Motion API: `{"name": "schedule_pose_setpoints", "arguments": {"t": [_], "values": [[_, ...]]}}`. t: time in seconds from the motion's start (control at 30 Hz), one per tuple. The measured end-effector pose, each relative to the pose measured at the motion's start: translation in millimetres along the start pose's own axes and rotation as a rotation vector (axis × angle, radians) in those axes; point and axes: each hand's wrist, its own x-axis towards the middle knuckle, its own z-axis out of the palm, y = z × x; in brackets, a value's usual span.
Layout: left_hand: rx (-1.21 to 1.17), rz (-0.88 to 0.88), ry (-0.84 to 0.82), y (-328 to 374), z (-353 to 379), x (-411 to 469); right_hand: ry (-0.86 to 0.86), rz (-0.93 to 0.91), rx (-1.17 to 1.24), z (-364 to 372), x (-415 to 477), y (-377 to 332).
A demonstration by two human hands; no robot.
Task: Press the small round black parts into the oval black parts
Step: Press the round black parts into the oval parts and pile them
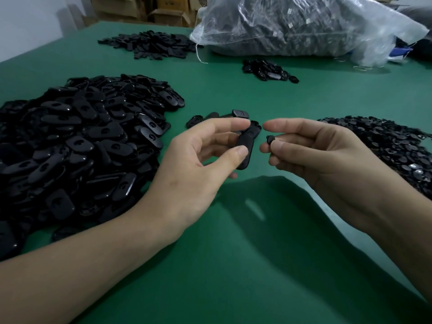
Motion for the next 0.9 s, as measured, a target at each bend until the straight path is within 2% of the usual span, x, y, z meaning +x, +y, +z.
{"name": "schedule_pose_setpoints", "arguments": {"t": [0.33,0.6,0.9], "values": [[0.044,-0.002,-0.059,0.7,0.3,0.2,0.016,-0.052,-0.102,1.1,-1.0,-1.8],[-0.035,-0.066,0.024,0.2,1.6,1.3,0.013,-0.099,-0.148,4.6,-1.7,-1.3],[-0.036,-0.08,0.021,-0.2,-0.5,1.2,0.055,-0.146,-0.256,7.4,-3.1,-2.2]]}}
